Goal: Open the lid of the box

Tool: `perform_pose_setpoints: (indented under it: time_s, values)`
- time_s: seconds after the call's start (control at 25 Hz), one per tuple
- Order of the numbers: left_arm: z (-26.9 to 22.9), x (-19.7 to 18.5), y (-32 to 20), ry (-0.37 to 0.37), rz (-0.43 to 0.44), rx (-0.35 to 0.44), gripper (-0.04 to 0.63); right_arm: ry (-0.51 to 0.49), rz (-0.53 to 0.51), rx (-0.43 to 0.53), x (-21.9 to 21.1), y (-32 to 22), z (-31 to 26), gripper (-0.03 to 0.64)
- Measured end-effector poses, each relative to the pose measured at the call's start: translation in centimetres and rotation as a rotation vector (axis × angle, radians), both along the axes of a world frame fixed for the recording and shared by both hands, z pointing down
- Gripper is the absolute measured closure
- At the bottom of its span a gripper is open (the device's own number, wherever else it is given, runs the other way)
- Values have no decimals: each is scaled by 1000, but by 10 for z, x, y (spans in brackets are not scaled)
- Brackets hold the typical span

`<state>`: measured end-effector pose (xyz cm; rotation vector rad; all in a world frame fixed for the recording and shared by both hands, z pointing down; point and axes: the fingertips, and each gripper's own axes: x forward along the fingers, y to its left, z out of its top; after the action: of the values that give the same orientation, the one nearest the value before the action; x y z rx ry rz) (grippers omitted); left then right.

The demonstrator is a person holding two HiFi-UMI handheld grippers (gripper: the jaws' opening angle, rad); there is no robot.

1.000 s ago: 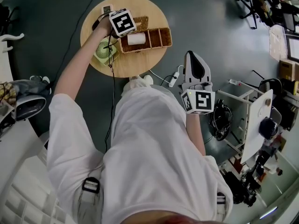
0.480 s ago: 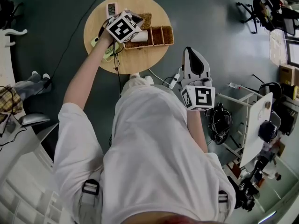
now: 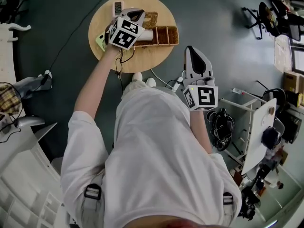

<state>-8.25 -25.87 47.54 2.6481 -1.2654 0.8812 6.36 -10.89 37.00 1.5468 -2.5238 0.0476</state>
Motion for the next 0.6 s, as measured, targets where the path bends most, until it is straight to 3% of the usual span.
perform_pose_setpoints:
  time_s: [0.44,0.6]
  values:
    - [-83,-19,46,161,-211,414,597,-42,1,101,5,-2,-24,618]
    - [-113,-26,77,248,-266,515,597,-51,11,161,13,-4,-39,618]
